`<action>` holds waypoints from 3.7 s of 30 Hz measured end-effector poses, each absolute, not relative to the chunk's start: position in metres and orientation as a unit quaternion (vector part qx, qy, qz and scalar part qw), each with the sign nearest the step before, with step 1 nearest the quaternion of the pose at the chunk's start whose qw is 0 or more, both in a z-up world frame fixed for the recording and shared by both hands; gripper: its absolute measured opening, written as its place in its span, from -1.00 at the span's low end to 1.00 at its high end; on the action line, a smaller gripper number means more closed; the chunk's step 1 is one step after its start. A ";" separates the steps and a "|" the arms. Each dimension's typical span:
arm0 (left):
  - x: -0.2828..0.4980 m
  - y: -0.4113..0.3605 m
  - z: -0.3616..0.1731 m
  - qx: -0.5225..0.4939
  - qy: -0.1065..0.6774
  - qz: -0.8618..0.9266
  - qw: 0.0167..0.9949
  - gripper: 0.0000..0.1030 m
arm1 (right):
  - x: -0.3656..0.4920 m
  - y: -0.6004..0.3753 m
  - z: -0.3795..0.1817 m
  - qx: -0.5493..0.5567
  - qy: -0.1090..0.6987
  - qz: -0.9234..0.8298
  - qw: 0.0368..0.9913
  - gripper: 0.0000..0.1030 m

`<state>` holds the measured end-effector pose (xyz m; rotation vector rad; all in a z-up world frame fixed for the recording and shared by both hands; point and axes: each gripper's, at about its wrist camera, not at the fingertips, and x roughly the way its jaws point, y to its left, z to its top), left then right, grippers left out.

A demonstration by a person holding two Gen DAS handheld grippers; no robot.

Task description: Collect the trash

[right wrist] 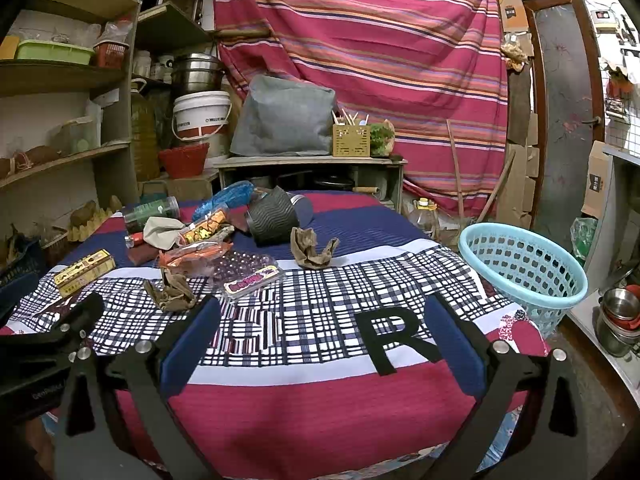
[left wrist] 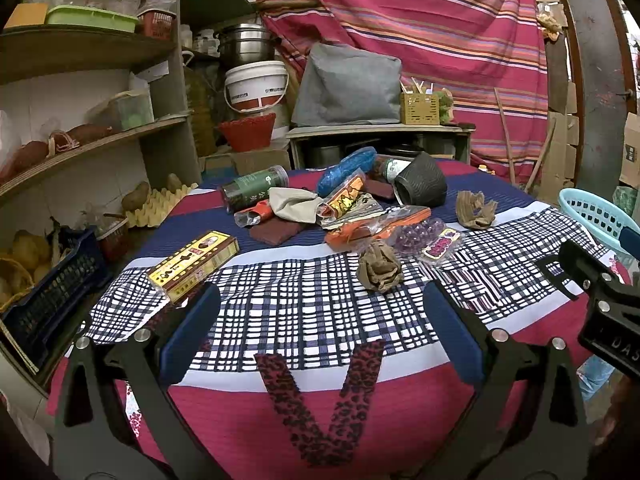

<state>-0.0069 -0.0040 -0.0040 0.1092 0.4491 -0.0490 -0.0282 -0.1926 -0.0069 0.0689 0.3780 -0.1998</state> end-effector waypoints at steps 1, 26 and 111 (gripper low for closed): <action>-0.007 -0.003 -0.004 0.053 0.223 -0.024 0.973 0.90 | -0.028 -0.193 -0.007 0.035 0.187 -0.099 0.977 0.92; 0.073 0.002 -0.021 0.010 0.314 -0.031 0.949 0.90 | 0.040 -0.233 -0.006 0.047 0.258 -0.111 0.959 0.93; 0.104 -0.005 0.020 0.007 0.260 -0.010 0.965 -0.22 | 0.126 -0.264 0.004 0.026 0.324 -0.042 0.945 -0.21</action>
